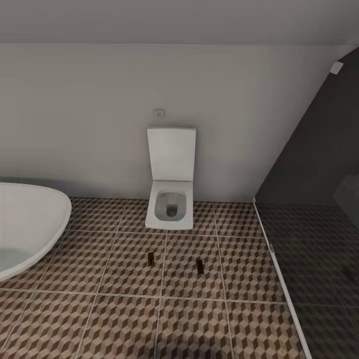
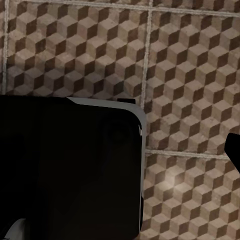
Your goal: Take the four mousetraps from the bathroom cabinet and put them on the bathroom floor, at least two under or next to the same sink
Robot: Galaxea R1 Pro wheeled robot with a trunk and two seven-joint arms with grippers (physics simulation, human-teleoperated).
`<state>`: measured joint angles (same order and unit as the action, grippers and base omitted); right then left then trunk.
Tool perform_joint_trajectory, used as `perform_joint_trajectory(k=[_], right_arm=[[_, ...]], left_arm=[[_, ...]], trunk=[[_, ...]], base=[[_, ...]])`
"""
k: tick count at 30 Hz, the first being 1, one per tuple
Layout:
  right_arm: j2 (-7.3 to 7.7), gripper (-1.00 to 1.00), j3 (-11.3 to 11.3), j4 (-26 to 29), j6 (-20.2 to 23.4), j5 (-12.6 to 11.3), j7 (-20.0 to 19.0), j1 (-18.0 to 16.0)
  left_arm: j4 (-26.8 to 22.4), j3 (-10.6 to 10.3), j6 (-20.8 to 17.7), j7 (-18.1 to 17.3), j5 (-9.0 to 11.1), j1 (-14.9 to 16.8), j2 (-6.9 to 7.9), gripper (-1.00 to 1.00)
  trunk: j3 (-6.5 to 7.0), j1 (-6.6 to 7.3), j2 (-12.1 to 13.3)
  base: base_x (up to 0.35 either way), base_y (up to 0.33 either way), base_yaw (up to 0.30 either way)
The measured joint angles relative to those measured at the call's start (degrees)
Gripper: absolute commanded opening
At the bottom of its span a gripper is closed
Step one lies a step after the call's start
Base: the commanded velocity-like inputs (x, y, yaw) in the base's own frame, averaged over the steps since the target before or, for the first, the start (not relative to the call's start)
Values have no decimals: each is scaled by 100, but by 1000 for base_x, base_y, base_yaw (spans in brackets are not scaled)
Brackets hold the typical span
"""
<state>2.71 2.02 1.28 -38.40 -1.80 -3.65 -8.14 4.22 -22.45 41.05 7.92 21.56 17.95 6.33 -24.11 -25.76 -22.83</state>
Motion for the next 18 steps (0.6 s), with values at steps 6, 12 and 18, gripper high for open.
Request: perform_joint_trajectory(k=[6,12,18], right_arm=[[0,100,1,0,0,0,0,0],[0,100,-1,0,0,0,0,0],[0,100,1,2,0,0,0,0]], left_arm=[[0,0,0,0,0,0,2,100],[0,0,0,0,0,0,2,100],[0,0,0,0,0,0,1,100]], trunk=[[0,0,0],[0,0,0],[0,0,0]], base=[[0,0,0],[0,0,0],[0,0,0]])
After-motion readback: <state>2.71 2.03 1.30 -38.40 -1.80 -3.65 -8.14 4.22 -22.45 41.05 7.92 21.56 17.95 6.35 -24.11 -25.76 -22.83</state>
